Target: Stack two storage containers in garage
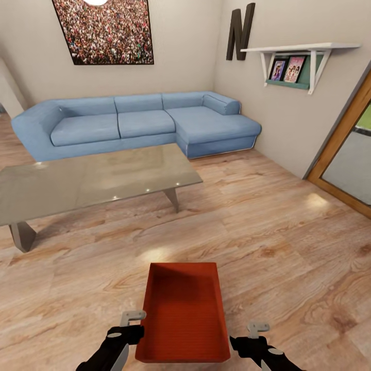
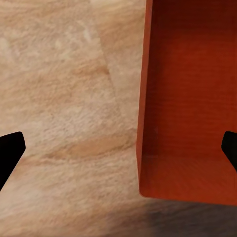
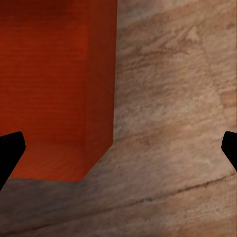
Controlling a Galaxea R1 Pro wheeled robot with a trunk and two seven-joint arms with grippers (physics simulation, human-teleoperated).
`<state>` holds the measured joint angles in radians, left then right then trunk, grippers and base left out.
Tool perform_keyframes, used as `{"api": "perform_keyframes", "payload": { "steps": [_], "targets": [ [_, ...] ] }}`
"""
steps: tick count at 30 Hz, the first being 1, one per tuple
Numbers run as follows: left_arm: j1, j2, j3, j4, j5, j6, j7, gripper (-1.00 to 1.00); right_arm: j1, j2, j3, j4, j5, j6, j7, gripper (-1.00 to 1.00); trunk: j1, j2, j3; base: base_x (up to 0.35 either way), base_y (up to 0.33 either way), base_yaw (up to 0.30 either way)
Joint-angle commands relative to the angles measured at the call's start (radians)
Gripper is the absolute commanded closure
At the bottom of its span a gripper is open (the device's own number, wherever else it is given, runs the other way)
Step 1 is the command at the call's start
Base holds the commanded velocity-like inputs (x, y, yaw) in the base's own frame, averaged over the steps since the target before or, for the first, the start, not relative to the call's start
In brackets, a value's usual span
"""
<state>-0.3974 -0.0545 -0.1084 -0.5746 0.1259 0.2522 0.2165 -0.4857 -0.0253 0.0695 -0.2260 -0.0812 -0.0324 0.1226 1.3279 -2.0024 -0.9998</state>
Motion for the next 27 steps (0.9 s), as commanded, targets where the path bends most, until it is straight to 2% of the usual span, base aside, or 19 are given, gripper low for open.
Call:
{"api": "perform_keyframes", "payload": {
  "steps": [1, 27],
  "targets": [
    [0.0, 0.0, -0.007, -0.002, 0.011, 0.002, 0.009, -1.0, -0.001, -0.001, 0.007, 0.001, -0.007, -0.003, 0.002, -1.0, 0.004, -0.008, -0.004, 0.0, 0.0, 0.0],
    [0.0, -0.002, -0.005, -0.002, 0.012, 0.003, 0.011, -1.0, -0.001, -0.001, 0.012, 0.001, -0.005, -0.004, 0.002, -1.0, 0.103, -0.19, -0.085, 0.029, 0.0, 0.0]
  ]
}}
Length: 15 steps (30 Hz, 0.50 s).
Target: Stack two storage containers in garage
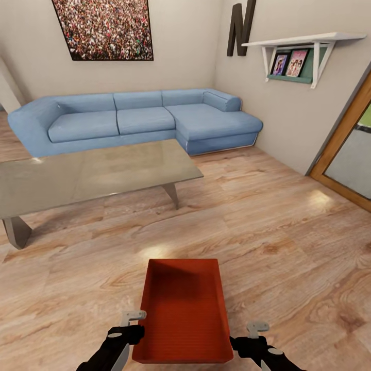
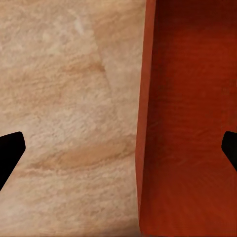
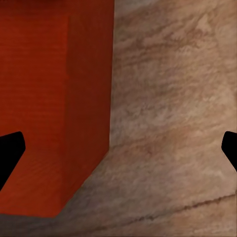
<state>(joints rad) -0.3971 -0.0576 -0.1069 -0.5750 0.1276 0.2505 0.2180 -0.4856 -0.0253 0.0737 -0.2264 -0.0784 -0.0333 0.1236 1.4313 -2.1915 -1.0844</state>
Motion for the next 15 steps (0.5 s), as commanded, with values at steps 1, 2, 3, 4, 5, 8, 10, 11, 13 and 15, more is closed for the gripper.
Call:
{"api": "perform_keyframes", "payload": {
  "steps": [1, 2, 3, 4, 5, 8, 10, 11, 13, 15],
  "targets": [
    [0.0, 0.001, -0.007, -0.002, 0.01, 0.005, 0.009, -1.0, -0.001, -0.001, 0.008, 0.001, -0.008, -0.003, 0.001, -1.0, 0.004, -0.008, -0.004, 0.122, 0.029, 0.0],
    [0.0, 0.001, -0.007, -0.002, 0.01, 0.005, 0.009, -1.0, -0.001, -0.001, 0.008, 0.001, -0.008, -0.003, 0.001, -1.0, 0.008, -0.015, -0.007, 0.19, 0.052, 0.0],
    [0.0, 0.001, -0.007, -0.002, 0.01, 0.005, 0.009, -1.0, -0.001, -0.001, 0.008, 0.001, -0.008, -0.003, 0.001, -1.0, 0.012, -0.022, -0.01, 0.204, 0.05, 0.0],
    [0.0, 0.001, -0.007, -0.002, 0.01, 0.005, 0.009, -1.0, -0.001, -0.001, 0.008, 0.001, -0.008, -0.003, 0.001, -1.0, 0.015, -0.029, -0.013, 0.115, 0.026, 0.0],
    [0.0, 0.001, -0.007, -0.002, 0.01, 0.005, 0.009, -1.0, -0.001, -0.001, 0.008, 0.001, -0.008, -0.003, 0.001, -1.0, 0.019, -0.036, -0.016, 0.092, 0.02, 0.0],
    [0.0, 0.0, -0.007, -0.002, 0.01, 0.004, 0.009, -1.0, -0.001, -0.001, 0.008, 0.001, -0.008, -0.003, 0.001, -1.0, 0.031, -0.057, -0.026, 0.04, 0.009, 0.0],
    [0.0, 0.001, -0.007, -0.002, 0.01, 0.004, 0.009, -1.0, -0.001, -0.001, 0.008, 0.001, -0.008, -0.003, 0.002, -1.0, 0.038, -0.071, -0.032, 0.014, 0.003, 0.0],
    [0.0, 0.001, -0.007, -0.002, 0.01, 0.004, 0.009, -1.0, -0.001, -0.001, 0.008, 0.001, -0.008, -0.003, 0.003, -1.0, 0.042, -0.078, -0.035, 0.006, 0.001, 0.0],
    [0.0, 0.0, -0.007, -0.002, 0.01, 0.004, 0.009, -1.0, -0.001, -0.001, 0.008, 0.001, -0.008, -0.003, 0.008, -1.0, 0.05, -0.092, -0.042, 0.002, 0.0, 0.0],
    [0.0, 0.0, -0.007, -0.002, 0.01, 0.004, 0.009, -1.0, -0.001, -0.001, 0.008, 0.001, -0.008, -0.003, 0.008, -1.0, 0.058, -0.106, -0.048, 0.0, 0.0, 0.0]
  ]
}}
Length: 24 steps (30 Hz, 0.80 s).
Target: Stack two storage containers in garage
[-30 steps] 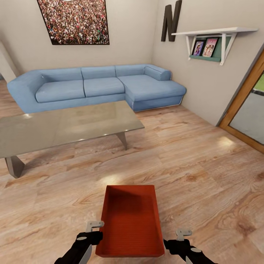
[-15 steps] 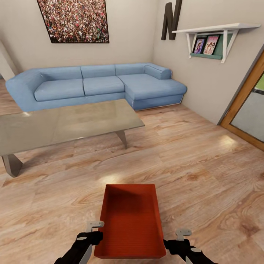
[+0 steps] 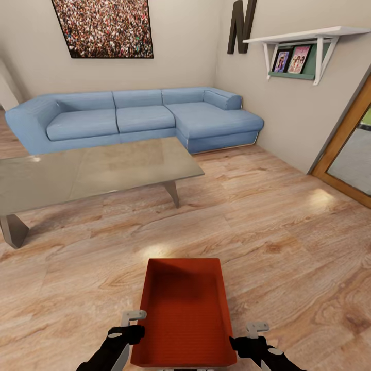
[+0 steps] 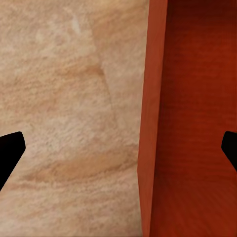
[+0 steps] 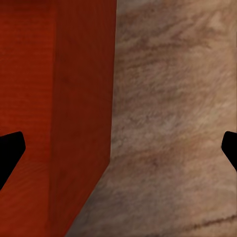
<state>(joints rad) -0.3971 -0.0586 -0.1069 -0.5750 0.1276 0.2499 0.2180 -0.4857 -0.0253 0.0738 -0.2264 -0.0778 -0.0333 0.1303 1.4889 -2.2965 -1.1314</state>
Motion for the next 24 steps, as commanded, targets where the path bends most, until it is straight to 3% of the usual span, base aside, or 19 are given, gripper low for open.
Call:
{"api": "perform_keyframes", "payload": {
  "steps": [1, 24],
  "targets": [
    [0.0, 0.001, -0.007, -0.002, 0.01, 0.004, 0.009, -1.0, -0.001, -0.001, 0.008, 0.001, -0.008, -0.003, 0.001, -1.0, 0.004, -0.008, -0.004, 0.0, 0.0, 0.0],
    [0.0, 0.0, -0.008, 0.0, 0.011, 0.009, 0.003, -1.0, -0.001, -0.001, 0.008, 0.0, -0.008, -0.003, 0.009, -1.0, 0.004, -0.008, -0.004, 0.0, 0.0, 0.0]
  ]
}}
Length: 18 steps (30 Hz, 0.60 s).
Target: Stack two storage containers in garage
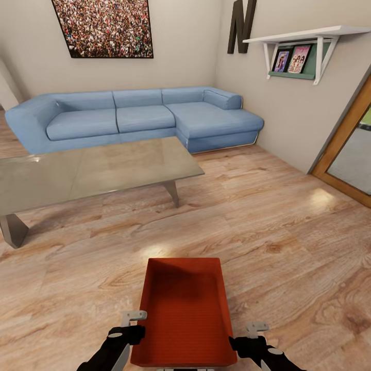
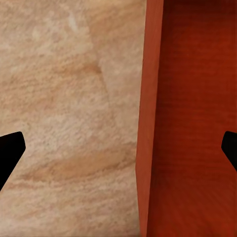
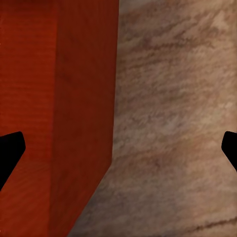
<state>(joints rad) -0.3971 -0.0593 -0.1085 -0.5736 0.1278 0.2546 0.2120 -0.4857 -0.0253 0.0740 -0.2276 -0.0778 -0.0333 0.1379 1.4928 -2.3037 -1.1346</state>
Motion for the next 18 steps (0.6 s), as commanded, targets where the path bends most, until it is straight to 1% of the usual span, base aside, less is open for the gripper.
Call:
{"api": "perform_keyframes", "payload": {
  "steps": [1, 12, 18],
  "targets": [
    [0.0, 0.001, -0.007, -0.002, 0.01, 0.005, 0.009, -1.0, -0.001, -0.001, 0.007, 0.001, -0.008, -0.003, 0.001, -1.0, 0.0, 0.0, -0.001, 0.0, 0.0, 0.0],
    [0.0, 0.001, -0.007, -0.002, 0.01, 0.005, 0.009, -1.0, -0.001, -0.001, 0.003, -0.001, -0.015, -0.007, 0.016, -1.0, 0.0, 0.0, -0.001, 0.0, 0.0, 0.0],
    [0.0, 0.0, -0.007, -0.002, 0.01, 0.005, 0.009, -1.0, -0.001, -0.001, 0.0, -0.001, -0.018, -0.008, 0.059, -1.0, 0.0, 0.0, -0.001, 0.0, 0.0, 0.0]
  ]
}}
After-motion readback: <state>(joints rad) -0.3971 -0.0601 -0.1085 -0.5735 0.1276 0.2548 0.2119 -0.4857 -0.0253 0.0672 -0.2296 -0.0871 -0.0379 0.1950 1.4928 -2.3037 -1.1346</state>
